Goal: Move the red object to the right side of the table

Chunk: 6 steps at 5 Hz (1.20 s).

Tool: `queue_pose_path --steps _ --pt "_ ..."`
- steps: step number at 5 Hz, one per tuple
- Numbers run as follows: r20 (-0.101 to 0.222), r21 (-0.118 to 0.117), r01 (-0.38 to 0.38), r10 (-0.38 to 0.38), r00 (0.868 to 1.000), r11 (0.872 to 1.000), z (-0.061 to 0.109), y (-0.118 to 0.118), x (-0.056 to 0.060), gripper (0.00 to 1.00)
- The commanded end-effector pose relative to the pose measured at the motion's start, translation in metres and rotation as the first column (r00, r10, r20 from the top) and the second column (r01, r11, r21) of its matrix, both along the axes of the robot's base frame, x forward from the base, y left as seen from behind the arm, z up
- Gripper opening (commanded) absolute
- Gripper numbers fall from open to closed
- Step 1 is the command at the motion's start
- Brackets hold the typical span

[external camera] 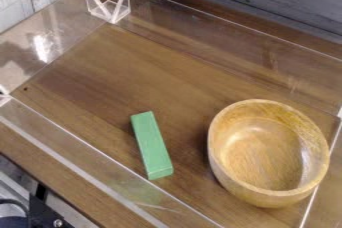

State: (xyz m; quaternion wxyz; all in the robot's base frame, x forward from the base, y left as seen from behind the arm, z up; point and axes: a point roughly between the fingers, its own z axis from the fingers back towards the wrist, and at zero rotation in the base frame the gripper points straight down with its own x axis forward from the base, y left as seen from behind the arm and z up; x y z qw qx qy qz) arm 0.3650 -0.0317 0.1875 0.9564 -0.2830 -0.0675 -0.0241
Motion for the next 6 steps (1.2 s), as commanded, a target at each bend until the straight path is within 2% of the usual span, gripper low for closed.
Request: queue_pose_path --steps 1,2,3,4,5,6 --pt "0.077 -0.010 0.014 -0.013 0.997 1.000 0.019 -0.024 -0.002 0.00" --pt "0.075 -0.032 0.059 -0.056 0.996 0.998 0.008 -0.040 0.000 0.00" --pt "0.067 -0.054 0.095 -0.091 0.994 0.994 -0.015 -0.051 0.002 0.00" --pt "0.044 -0.057 0.128 -0.126 0.991 0.990 -0.043 -0.061 0.003 0.00" --pt "0.017 -0.046 0.197 -0.196 0.980 0.979 -0.067 -0.072 0.005 0.00" --pt "0.003 0.001 0.318 -0.318 0.948 0.948 -0.097 -0.069 0.007 0.00"
